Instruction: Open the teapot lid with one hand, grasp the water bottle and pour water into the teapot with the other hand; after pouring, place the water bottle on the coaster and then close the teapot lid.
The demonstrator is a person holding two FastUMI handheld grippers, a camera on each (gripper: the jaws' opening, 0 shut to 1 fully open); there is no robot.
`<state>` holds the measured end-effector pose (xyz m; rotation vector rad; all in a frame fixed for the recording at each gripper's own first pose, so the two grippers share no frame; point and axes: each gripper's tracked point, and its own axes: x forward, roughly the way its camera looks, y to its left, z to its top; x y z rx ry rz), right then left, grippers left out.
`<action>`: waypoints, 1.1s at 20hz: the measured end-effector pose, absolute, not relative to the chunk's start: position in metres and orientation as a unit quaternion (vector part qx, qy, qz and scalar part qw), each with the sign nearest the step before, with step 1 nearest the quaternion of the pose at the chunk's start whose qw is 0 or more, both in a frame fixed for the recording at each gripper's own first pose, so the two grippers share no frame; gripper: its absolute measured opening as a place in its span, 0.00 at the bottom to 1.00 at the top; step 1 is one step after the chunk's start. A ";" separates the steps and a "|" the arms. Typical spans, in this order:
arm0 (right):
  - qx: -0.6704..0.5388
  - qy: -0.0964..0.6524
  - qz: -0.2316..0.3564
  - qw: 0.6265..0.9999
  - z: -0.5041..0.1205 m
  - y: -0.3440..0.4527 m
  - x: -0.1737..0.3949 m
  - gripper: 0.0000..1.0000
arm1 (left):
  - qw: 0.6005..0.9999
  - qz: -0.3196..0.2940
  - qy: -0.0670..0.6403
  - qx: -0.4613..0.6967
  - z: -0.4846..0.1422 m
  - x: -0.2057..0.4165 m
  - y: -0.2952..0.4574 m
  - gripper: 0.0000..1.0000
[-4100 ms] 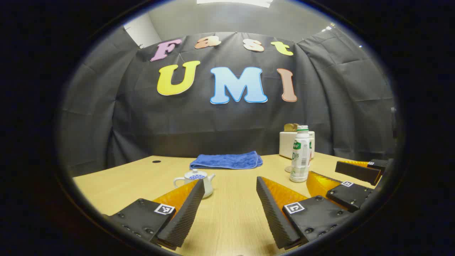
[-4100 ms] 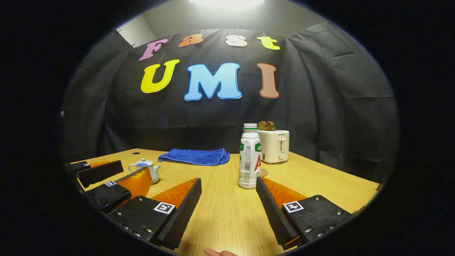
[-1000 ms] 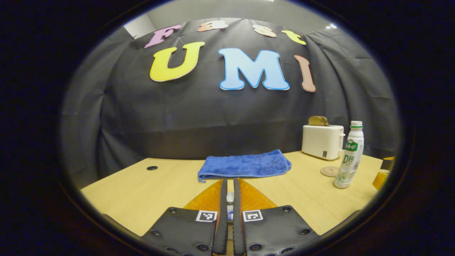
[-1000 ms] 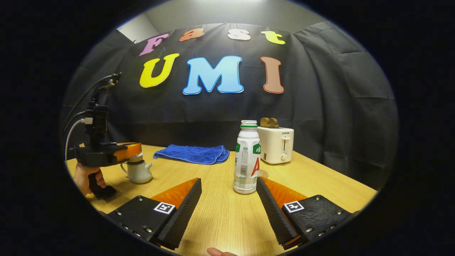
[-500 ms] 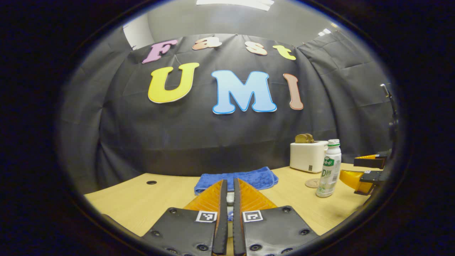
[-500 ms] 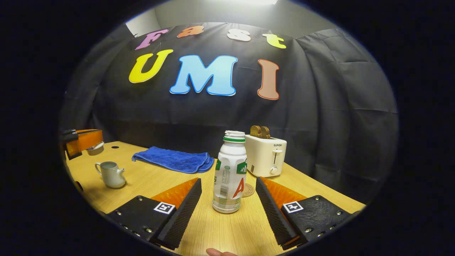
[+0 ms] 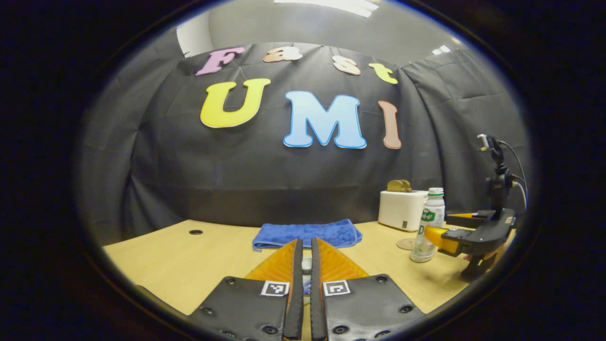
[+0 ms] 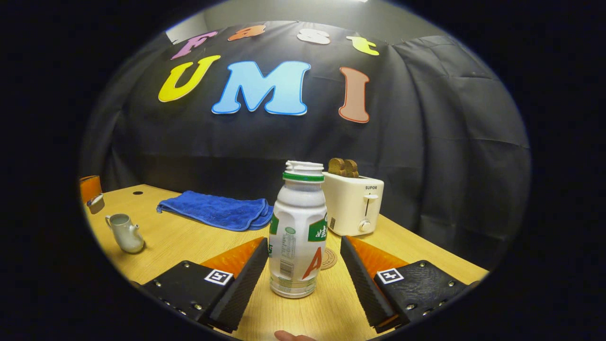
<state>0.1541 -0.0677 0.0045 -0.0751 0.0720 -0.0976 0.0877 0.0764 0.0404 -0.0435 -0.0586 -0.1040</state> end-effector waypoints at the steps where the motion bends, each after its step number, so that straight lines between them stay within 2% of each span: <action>1: -0.029 0.040 -0.050 0.998 0.002 -0.069 0.160 0.95 | 0.998 -0.053 -0.031 -0.025 0.042 0.084 0.076 0.12; 3: -0.022 0.051 -0.047 0.997 -0.005 -0.069 0.166 0.95 | 0.997 -0.060 -0.028 -0.034 0.044 0.070 0.073 0.12; 4: -0.025 0.054 -0.049 0.997 -0.006 -0.070 0.170 0.95 | 0.996 -0.068 -0.025 -0.042 0.045 0.059 0.070 0.17; 5: -0.029 0.054 -0.049 0.997 -0.007 -0.071 0.173 0.95 | 0.996 -0.075 -0.026 -0.051 0.049 0.048 0.066 0.17; 6: -0.031 0.054 -0.049 0.997 -0.006 -0.070 0.177 0.95 | 0.995 -0.082 -0.029 -0.054 0.054 0.035 0.064 0.12; 7: -0.034 0.051 -0.051 0.997 -0.006 -0.071 0.179 0.95 | 0.995 -0.083 -0.033 -0.054 0.059 0.023 0.065 0.17; 8: -0.032 0.048 -0.052 0.997 -0.004 -0.071 0.182 0.95 | 0.994 -0.085 -0.037 -0.053 0.064 0.011 0.065 0.12; 9: -0.030 0.049 -0.053 0.997 -0.005 -0.071 0.185 0.95 | 0.994 -0.085 -0.040 -0.054 0.065 -0.002 0.065 0.12; 10: -0.030 0.047 -0.050 0.997 -0.005 -0.070 0.188 0.95 | 0.994 -0.085 -0.043 -0.057 0.067 -0.014 0.066 0.17; 11: -0.032 0.045 -0.048 0.997 -0.003 -0.069 0.189 0.95 | 0.993 -0.088 -0.043 -0.058 0.064 -0.025 0.063 0.12; 12: -0.033 0.045 -0.050 0.997 -0.003 -0.067 0.190 0.85 | 0.994 -0.088 -0.040 -0.060 0.061 -0.035 0.063 0.17; 13: -0.037 0.045 -0.047 0.997 -0.004 -0.066 0.190 0.78 | 0.993 -0.093 -0.037 -0.062 0.058 -0.043 0.061 0.12; 14: -0.042 0.046 -0.043 0.997 -0.003 -0.064 0.189 0.76 | 0.993 -0.096 -0.035 -0.066 0.056 -0.050 0.058 0.17; 15: -0.050 0.047 -0.040 0.997 -0.002 -0.063 0.187 0.74 | 0.992 -0.103 -0.031 -0.066 0.052 -0.055 0.054 0.17; 16: -0.058 0.044 -0.035 0.997 0.003 -0.061 0.185 0.74 | 0.992 -0.106 -0.025 -0.064 0.048 -0.059 0.051 0.17; 17: -0.067 0.040 -0.030 0.996 0.009 -0.057 0.181 0.74 | 0.992 -0.108 -0.021 -0.066 0.043 -0.064 0.052 0.12; 20: -0.138 0.033 -0.015 0.990 0.019 -0.037 0.169 0.74 | 0.990 -0.118 -0.021 -0.073 0.041 -0.074 0.055 0.17; 22: -0.203 0.028 -0.003 0.979 0.022 -0.021 0.161 0.74 | 0.991 -0.113 -0.023 -0.069 0.040 -0.079 0.062 0.12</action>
